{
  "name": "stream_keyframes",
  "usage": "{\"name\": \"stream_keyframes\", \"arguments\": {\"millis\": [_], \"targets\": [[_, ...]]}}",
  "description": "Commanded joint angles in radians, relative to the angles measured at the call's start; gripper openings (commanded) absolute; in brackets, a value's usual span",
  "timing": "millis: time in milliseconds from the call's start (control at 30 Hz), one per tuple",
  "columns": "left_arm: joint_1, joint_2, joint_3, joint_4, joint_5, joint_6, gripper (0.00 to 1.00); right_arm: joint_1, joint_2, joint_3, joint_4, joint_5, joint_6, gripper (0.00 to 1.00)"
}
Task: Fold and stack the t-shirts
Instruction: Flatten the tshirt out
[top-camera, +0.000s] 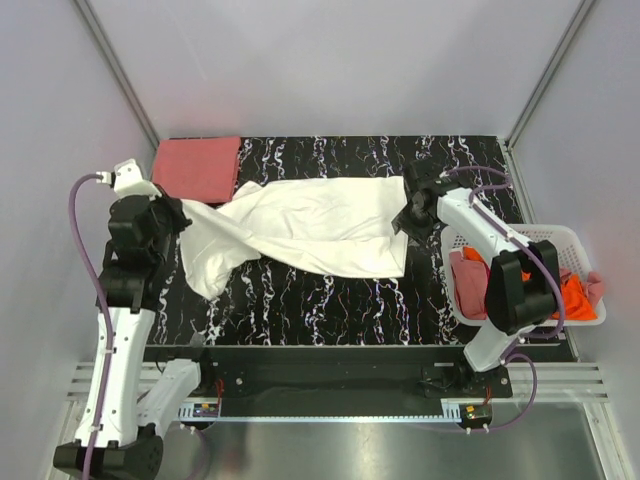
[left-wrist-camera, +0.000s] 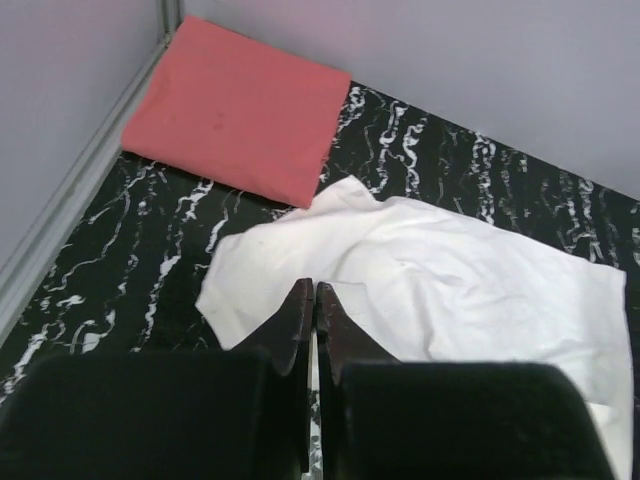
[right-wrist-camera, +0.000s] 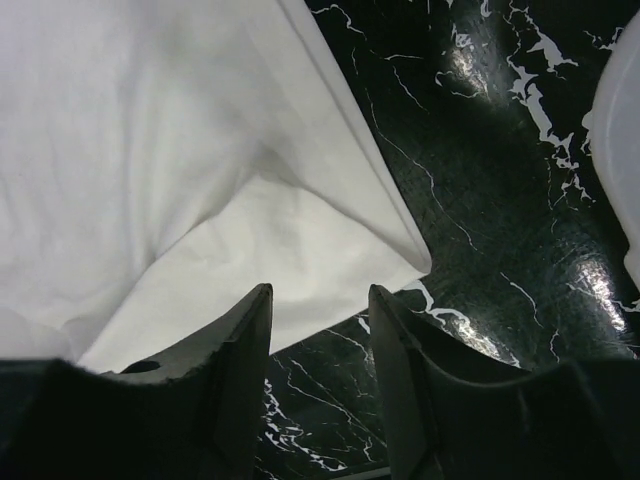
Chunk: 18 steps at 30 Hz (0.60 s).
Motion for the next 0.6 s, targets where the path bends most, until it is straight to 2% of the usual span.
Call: {"name": "stream_keyframes", "arguments": {"millis": [0, 100, 233, 333, 567], "targets": [[0.001, -0.013, -0.091, 0.036, 0.173, -0.046, 0.0, 0.019, 0.082, 0.128, -0.047, 0.061, 0.049, 0.5], [0.001, -0.058, -0.206, 0.033, 0.273, -0.101, 0.0, 0.063, 0.173, 0.227, -0.085, 0.071, 0.065, 0.5], [0.003, -0.109, -0.31, 0.027, 0.242, -0.086, 0.0, 0.091, 0.27, 0.3, -0.183, 0.044, 0.159, 0.5], [0.003, -0.112, -0.318, 0.014, 0.231, -0.058, 0.0, 0.091, 0.285, 0.275, -0.181, 0.039, 0.258, 0.5], [0.003, -0.093, -0.3, 0.022, 0.246, -0.047, 0.0, 0.088, 0.323, 0.304, -0.194, 0.027, 0.354, 0.5]]}}
